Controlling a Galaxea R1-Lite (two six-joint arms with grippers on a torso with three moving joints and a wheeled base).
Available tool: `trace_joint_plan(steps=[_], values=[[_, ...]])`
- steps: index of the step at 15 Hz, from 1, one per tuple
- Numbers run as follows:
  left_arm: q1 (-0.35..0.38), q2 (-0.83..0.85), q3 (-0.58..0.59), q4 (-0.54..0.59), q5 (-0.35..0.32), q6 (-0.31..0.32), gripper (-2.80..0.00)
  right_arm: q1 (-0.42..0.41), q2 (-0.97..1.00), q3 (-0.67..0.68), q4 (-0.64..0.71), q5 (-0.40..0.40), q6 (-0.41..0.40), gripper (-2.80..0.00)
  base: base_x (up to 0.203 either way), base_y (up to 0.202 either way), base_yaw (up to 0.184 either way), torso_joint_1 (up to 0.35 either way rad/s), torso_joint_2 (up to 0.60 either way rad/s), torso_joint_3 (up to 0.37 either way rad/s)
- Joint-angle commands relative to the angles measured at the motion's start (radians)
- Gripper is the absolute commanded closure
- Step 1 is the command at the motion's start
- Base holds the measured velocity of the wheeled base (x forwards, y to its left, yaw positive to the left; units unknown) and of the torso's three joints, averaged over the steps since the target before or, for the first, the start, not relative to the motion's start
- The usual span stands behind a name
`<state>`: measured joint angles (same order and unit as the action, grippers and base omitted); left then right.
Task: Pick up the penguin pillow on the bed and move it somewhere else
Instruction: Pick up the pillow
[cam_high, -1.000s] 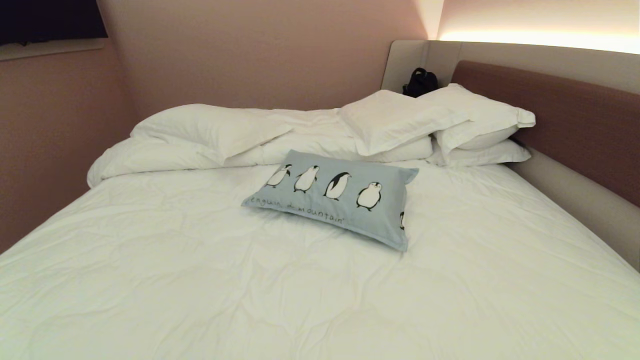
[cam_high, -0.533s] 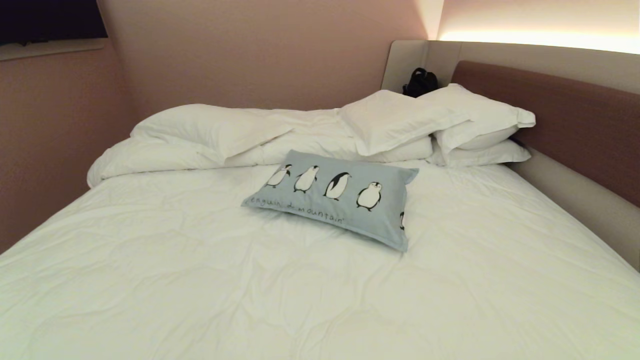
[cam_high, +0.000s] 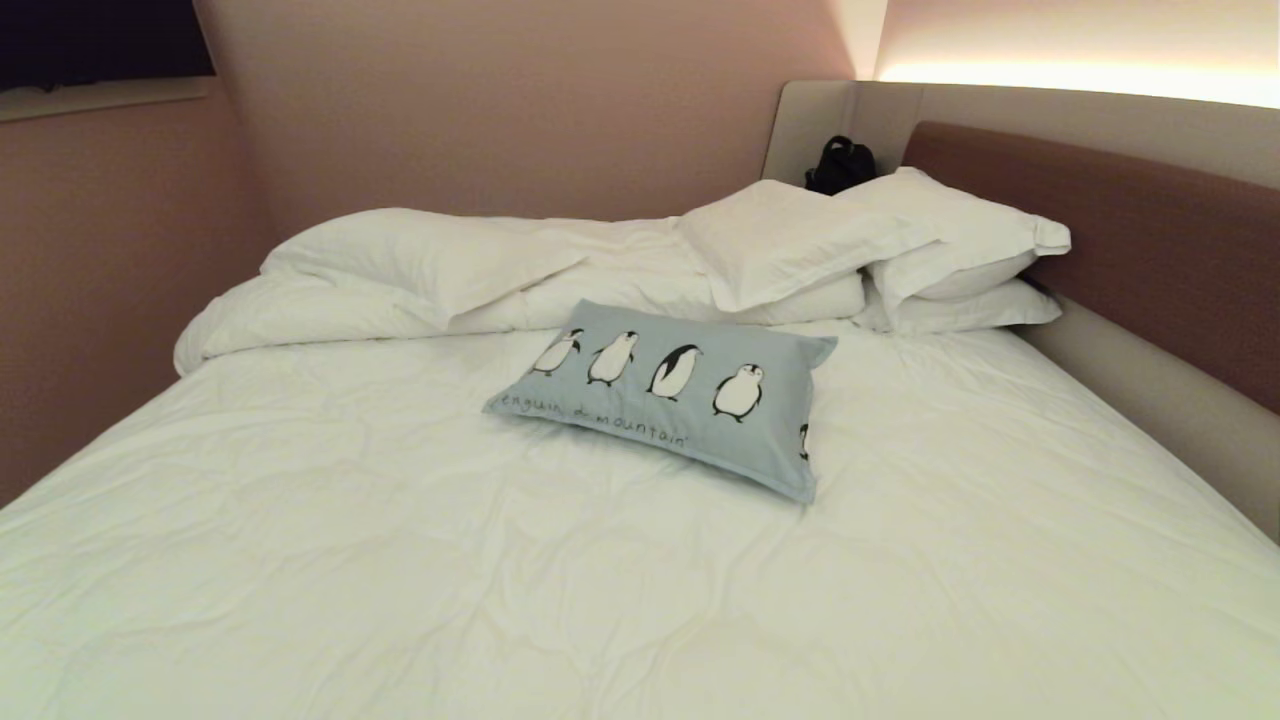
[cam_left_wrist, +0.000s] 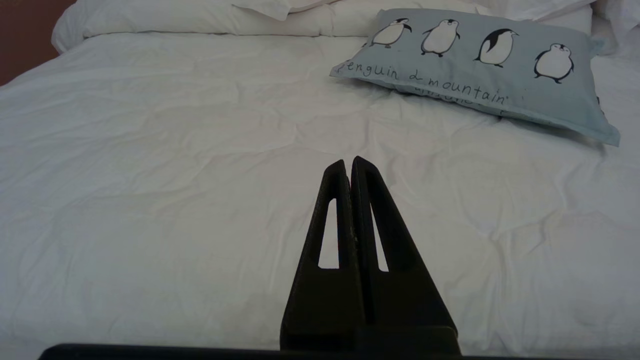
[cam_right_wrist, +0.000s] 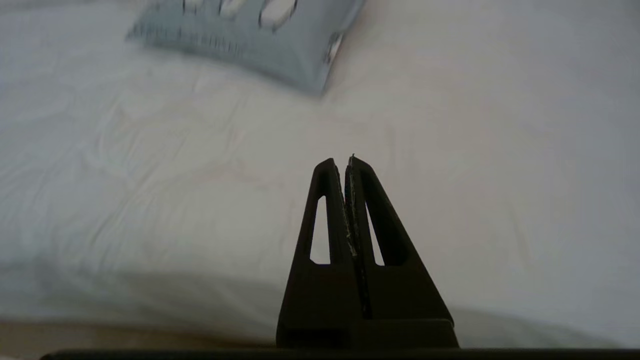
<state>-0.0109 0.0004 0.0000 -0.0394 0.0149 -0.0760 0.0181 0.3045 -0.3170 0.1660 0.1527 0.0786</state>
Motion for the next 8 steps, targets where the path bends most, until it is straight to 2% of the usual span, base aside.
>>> trace_joint_plan(steps=[1,4,8], values=[[0.000,0.000,0.000,-0.001,0.000,-0.001,0.00,0.002,0.289,-0.024,-0.075,0.090,0.066,0.00,0.000,0.000,0.000,0.000,0.00,0.000],[0.000,0.000,0.000,-0.001,0.000,-0.001,0.00,0.003,0.682,-0.061,-0.292,0.136,0.146,0.00,0.000,0.000,0.000,0.000,0.00,0.000],[0.000,0.000,0.000,-0.001,0.000,-0.001,0.00,0.002,1.154,-0.169,-0.553,0.191,0.201,0.00,0.000,0.000,0.000,0.000,0.00,0.000]])
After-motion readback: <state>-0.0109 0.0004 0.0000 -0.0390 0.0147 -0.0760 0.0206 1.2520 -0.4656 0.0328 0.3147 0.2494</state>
